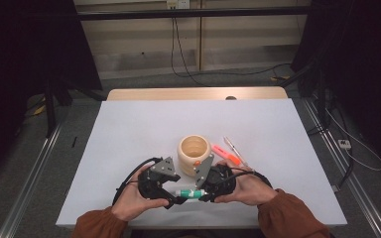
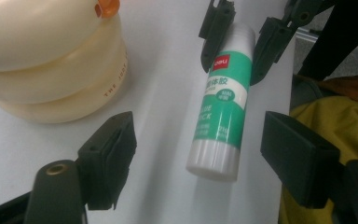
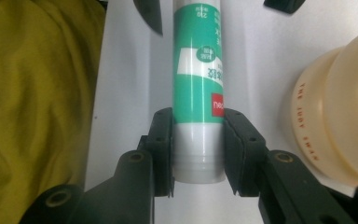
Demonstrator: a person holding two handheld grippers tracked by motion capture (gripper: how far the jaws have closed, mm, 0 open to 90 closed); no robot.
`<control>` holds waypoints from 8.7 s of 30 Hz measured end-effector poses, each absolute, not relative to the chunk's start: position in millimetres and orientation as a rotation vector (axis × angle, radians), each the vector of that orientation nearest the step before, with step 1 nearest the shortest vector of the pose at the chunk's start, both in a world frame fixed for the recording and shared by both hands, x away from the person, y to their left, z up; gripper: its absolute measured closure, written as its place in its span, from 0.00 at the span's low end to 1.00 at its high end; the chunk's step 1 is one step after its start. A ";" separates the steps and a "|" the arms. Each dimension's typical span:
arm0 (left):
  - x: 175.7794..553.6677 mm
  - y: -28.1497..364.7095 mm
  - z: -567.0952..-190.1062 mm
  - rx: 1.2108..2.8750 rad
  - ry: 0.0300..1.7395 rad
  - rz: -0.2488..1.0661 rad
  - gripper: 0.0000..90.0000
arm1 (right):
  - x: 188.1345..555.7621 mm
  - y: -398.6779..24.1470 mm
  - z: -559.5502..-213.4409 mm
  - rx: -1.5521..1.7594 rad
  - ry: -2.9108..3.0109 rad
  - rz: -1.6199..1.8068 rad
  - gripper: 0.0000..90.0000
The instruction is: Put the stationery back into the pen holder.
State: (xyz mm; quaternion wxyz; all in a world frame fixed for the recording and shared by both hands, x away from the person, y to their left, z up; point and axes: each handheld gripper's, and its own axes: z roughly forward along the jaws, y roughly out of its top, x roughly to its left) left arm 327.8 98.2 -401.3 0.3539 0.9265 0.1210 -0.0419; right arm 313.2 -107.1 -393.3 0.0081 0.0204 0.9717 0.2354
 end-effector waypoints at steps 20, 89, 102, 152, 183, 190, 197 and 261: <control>330.5 82.3 -402.7 2.452 0.215 -0.157 0.65 | 314.0 -97.8 -392.4 0.013 2.993 0.746 0.74; 334.1 122.9 -387.0 2.156 0.414 -0.060 0.74 | 313.3 -220.8 -407.5 0.993 2.523 1.205 0.11; 336.5 135.6 -383.2 2.031 0.498 0.072 0.74 | 303.1 -250.5 -422.1 1.209 2.280 1.234 0.08; 386.6 88.2 -381.4 1.754 0.544 0.251 0.74 | 277.1 -278.5 -443.5 1.312 2.051 1.268 0.06; 395.0 56.2 -414.6 1.911 0.535 0.255 0.73 | 277.3 -275.8 -444.9 1.284 2.085 1.267 0.06; 395.0 56.2 -416.2 1.934 0.540 0.227 0.73 | 277.3 -275.9 -444.6 1.283 2.081 1.261 0.06; 396.8 60.5 -414.2 1.916 0.562 0.181 0.69 | 277.6 -275.7 -445.0 1.277 2.087 1.260 0.06; 326.1 173.8 -411.0 1.906 0.723 0.303 0.05 | 283.7 -272.3 -445.0 1.232 2.125 1.250 0.08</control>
